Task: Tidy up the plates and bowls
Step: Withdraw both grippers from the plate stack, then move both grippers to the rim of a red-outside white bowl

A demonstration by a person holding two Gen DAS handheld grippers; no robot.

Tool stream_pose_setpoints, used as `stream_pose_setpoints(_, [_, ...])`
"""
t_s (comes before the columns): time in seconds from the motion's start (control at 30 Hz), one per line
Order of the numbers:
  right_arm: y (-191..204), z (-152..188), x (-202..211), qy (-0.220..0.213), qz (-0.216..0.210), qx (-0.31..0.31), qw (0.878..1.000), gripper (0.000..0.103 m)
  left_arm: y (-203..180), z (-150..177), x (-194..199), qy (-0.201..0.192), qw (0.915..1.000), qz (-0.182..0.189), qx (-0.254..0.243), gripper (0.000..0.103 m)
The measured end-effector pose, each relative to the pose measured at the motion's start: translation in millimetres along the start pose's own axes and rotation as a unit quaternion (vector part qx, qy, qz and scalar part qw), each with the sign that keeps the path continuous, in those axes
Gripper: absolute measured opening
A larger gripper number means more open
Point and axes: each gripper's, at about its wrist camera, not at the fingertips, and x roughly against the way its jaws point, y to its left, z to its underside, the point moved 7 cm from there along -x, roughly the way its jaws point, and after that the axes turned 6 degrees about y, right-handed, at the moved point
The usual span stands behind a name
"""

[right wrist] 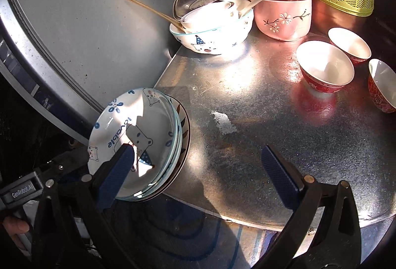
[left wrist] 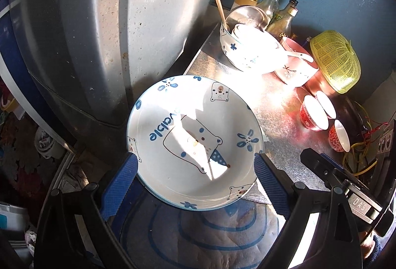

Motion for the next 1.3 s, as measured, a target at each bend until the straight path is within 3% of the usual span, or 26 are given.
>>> stream_pose_setpoints(0.6, [-77.3,37.2,64.5,-0.038,0.046,-0.072,0.996,0.103,-95.5,29.4,-2.3,0.019,0.9959,0.037,-0.080,0.096])
stream_pose_setpoints(1.3, [-121.8,62.5,104.1,-0.060,0.057,-0.110,0.990,0.103,-150.6,56.1,-0.4,0.031,0.9910,0.045,-0.122,0.096])
